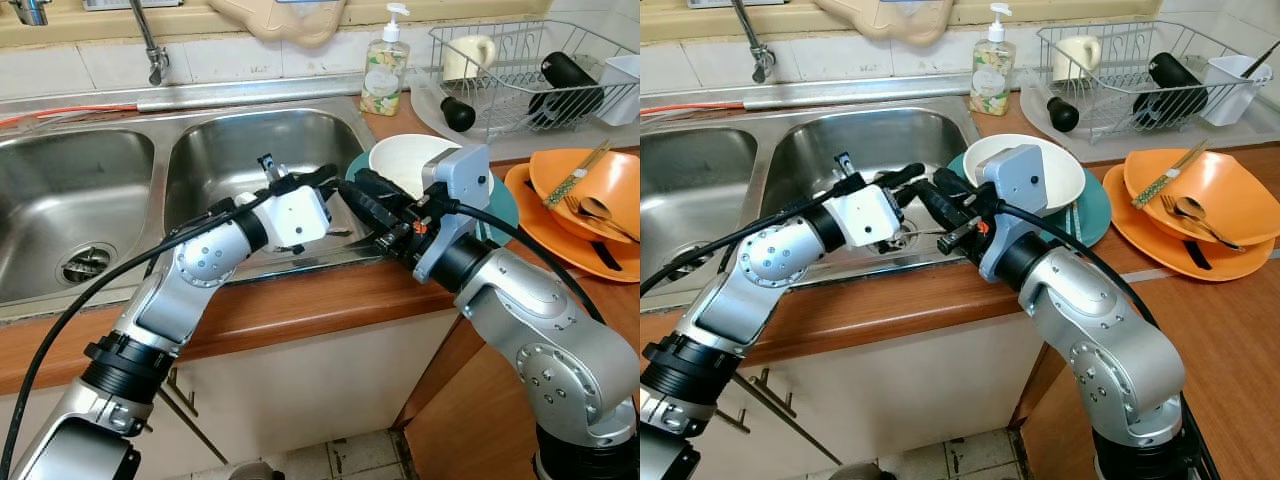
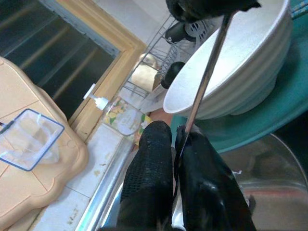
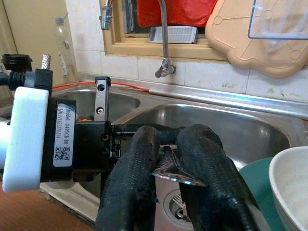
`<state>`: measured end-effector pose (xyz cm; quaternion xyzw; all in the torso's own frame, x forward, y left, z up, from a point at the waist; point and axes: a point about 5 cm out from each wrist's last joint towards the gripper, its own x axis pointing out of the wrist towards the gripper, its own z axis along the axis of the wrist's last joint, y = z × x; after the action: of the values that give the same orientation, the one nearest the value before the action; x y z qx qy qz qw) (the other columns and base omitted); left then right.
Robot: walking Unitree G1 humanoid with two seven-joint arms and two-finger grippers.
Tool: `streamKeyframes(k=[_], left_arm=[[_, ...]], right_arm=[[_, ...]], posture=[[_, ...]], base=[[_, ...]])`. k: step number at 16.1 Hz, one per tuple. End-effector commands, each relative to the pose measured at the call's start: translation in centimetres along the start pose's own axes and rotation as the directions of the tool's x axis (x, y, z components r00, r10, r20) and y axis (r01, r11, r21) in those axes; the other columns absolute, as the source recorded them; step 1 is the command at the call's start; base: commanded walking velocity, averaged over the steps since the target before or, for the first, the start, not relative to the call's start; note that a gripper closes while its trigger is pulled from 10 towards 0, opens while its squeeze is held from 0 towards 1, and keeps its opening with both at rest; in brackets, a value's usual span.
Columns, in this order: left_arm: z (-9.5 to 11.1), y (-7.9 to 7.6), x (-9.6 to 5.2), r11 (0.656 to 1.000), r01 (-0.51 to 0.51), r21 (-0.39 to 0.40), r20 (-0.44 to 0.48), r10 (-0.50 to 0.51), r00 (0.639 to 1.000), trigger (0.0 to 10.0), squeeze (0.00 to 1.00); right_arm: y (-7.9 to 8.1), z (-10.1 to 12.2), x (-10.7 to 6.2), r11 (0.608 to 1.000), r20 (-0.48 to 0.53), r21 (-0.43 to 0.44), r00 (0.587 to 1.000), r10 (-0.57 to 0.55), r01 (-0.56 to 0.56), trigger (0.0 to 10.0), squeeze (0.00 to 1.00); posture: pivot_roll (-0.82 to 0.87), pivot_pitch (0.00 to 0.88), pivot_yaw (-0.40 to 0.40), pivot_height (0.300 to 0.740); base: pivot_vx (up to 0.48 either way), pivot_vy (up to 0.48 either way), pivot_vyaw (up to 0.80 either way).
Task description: Kitchen organization
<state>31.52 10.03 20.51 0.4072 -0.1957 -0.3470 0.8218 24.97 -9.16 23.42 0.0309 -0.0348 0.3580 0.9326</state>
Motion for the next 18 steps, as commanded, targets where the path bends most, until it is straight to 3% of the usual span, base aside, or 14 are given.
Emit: streamKeyframes(k=[1, 5, 6, 7, 8, 10, 11, 12, 16, 17, 18], left_arm=[[0.0, 0.1, 0.2, 1.0, 0.021, 0.019, -0.001, -0.021, 1.0, 0.0, 0.0], [-0.1, 0.1, 0.1, 1.0, 0.022, 0.023, -0.005, -0.022, 1.0, 0.0, 0.0], [-0.1, 0.2, 0.0, 0.999, 0.02, 0.025, -0.009, -0.02, 1.0, 0.0, 0.0], [-0.2, 0.3, 0.0, 0.999, 0.018, 0.027, -0.013, -0.017, 1.0, 0.0, 0.0], [-0.3, 0.5, -0.1, 0.999, 0.014, 0.032, -0.02, -0.013, 1.0, 0.0, 0.0], [-1.1, 1.0, -0.5, 0.999, 0.003, 0.044, -0.058, 0.0, 0.998, 0.0, 0.0], [-1.6, 1.2, -0.8, 0.999, 0.001, 0.05, -0.086, 0.003, 0.996, 0.0, 0.0], [-2.2, 1.5, -1.1, 0.998, 0.0, 0.058, -0.118, 0.007, 0.993, 0.0, 0.0], [-5.2, 2.3, -2.5, 0.997, 0.005, 0.072, -0.269, 0.015, 0.963, 0.0, 0.0], [-6.2, 2.3, -2.9, 0.998, 0.012, 0.069, -0.316, 0.01, 0.949, 0.0, 0.0], [-8.1, 2.4, -3.6, 0.998, 0.012, 0.059, -0.412, 0.014, 0.911, 0.0, 0.0]], right_arm=[[0.4, 0.2, -0.1, 1.0, 0.003, -0.007, 1.0, 0.015, -0.015, 0.0, 0.0], [0.4, 0.1, -0.1, 1.0, -0.002, -0.004, 1.0, 0.016, -0.016, 0.0, 0.0], [0.4, 0.2, -0.1, 1.0, -0.004, -0.005, 1.0, 0.017, -0.017, 4.0, 0.0], [0.3, 0.1, -0.1, 1.0, -0.008, -0.006, 1.0, 0.01, -0.01, 10.0, 0.0], [0.2, 0.0, 0.0, 1.0, -0.009, 0.003, 1.0, -0.003, 0.003, 10.0, 1.0], [-0.2, 0.1, 0.0, 0.999, -0.009, -0.012, 0.999, -0.039, 0.039, 10.0, 1.0], [-0.4, 0.0, -0.1, 0.998, -0.013, -0.019, 0.998, -0.054, 0.054, 10.0, 0.83], [-0.5, -0.1, -0.2, 0.998, -0.02, -0.029, 0.998, -0.059, 0.058, 10.0, 0.0], [-0.5, -1.0, -0.4, 0.997, -0.056, -0.05, 0.997, -0.059, 0.056, 10.0, 0.0], [-0.4, -1.3, -0.4, 0.997, -0.071, -0.06, 0.996, -0.055, 0.051, 10.0, 0.0], [-0.3, -2.1, -0.5, 0.994, -0.119, -0.107, 0.992, -0.034, 0.021, 10.0, 0.0]], posture=[[-0.02, 0.0, 0.05, 0.74], [-0.02, 0.0, 0.048, 0.74], [-0.02, 0.0, 0.048, 0.74], [-0.02, 0.0, 0.048, 0.74], [-0.02, 0.0, 0.049, 0.74], [-0.02, 0.0, 0.051, 0.74], [-0.02, 0.0, 0.054, 0.74], [-0.02, 0.0, 0.055, 0.74], [-0.02, 0.0, 0.051, 0.74], [-0.02, 0.0, 0.051, 0.74], [-0.02, 0.0, 0.047, 0.74]], base=[[0.0, 0.0, 0.0], [0.0, 0.0, 0.0], [0.0, 0.0, 0.0], [0.0, 0.0, 0.0], [0.0, 0.0, 0.0], [0.0, 0.0, 0.0], [0.0, 0.0, 0.0], [0.0, 0.0, 0.0], [0.0, 0.0, 0.0], [0.0, 0.0, 0.0], [0.0, 0.0, 0.0]])
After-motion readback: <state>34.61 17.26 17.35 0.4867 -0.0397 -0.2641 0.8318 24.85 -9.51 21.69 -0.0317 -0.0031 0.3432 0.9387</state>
